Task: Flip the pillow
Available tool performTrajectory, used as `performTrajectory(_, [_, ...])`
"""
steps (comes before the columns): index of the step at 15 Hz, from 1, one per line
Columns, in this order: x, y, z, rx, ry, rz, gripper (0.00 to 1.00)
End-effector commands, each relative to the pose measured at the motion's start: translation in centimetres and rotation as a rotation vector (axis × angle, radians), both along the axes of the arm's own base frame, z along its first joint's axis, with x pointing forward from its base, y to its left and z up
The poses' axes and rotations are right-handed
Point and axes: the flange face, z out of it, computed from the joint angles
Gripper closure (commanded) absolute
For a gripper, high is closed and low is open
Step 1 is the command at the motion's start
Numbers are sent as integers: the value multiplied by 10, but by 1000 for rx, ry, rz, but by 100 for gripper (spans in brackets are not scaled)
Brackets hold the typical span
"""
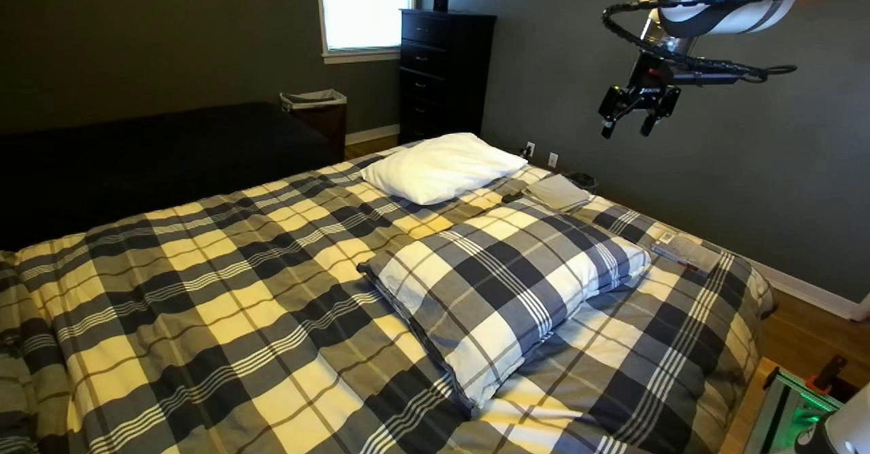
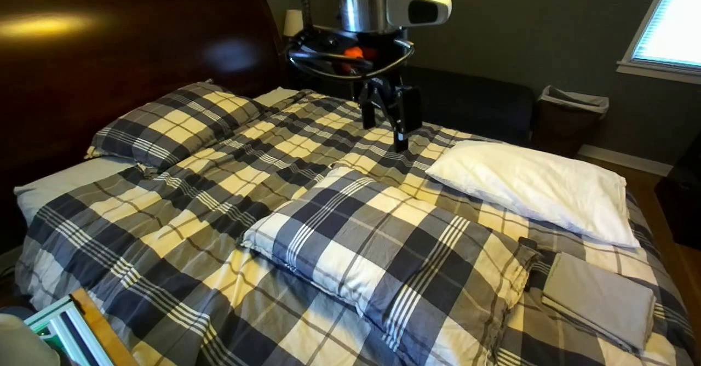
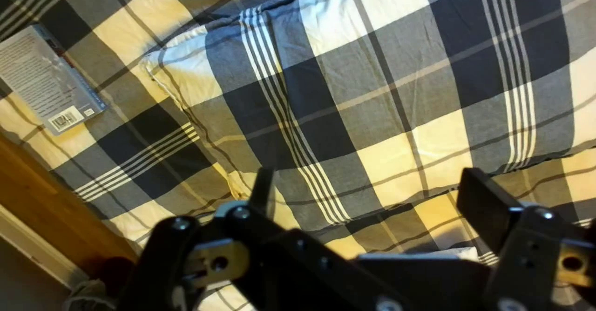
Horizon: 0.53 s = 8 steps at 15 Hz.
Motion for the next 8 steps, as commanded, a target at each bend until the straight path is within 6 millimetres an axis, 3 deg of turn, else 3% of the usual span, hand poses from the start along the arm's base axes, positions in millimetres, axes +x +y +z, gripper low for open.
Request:
performTrajectory(1, [-29,11,10,-25,-6,22,0])
performTrajectory(3, [-39,14,16,-25,-23,20,0])
performTrajectory(4, [-21,8,14,-13,-24,13,0])
performTrajectory(8, [-32,12,21,-14,-41,15,0])
